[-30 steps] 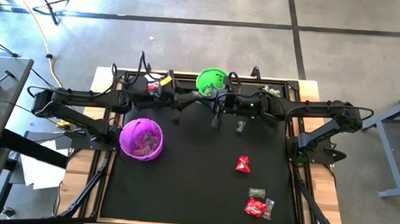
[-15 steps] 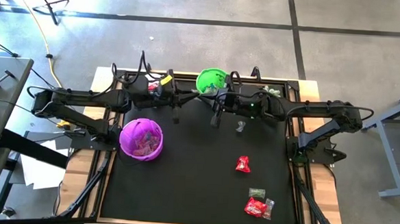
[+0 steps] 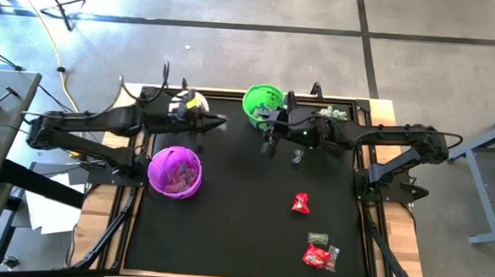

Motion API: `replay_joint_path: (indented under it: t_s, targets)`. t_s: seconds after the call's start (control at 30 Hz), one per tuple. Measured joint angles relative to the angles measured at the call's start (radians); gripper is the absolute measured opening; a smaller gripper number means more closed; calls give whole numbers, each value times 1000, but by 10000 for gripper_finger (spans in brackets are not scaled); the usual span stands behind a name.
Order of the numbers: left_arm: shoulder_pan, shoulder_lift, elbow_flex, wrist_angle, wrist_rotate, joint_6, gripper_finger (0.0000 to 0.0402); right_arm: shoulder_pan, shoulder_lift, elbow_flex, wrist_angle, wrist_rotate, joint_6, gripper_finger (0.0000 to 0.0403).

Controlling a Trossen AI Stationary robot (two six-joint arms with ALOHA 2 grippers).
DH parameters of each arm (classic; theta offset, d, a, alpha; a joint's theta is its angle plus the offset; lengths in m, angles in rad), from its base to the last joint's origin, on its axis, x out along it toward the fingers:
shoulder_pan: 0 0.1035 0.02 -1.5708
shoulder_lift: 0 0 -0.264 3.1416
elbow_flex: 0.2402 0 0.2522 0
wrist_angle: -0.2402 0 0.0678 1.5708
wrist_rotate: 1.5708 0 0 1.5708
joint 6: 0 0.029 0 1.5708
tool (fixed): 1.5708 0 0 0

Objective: Sort candy
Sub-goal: Put the blue gummy into the violet bucket

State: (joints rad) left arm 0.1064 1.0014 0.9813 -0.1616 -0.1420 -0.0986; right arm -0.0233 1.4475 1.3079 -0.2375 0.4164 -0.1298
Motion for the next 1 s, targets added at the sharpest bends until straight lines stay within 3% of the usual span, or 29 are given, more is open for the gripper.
replay_joint_path:
  t_s: [0.27,0.43,0.57,0.77,1.0]
  targets:
    - [-71,-208,0,-703,105,-499,1,0,0,0,-180,-63,234,149]
    - [-126,-248,0,-1042,109,-659,1,-7,0,0,-246,-96,346,149]
    - [-140,-247,0,-1119,138,-669,14,-9,0,0,-286,-117,380,149]
    - [-140,-222,0,-1112,235,-581,71,-9,0,0,-343,-161,426,149]
    - [-140,-158,0,-1085,226,-466,130,-9,0,0,-589,-288,609,149]
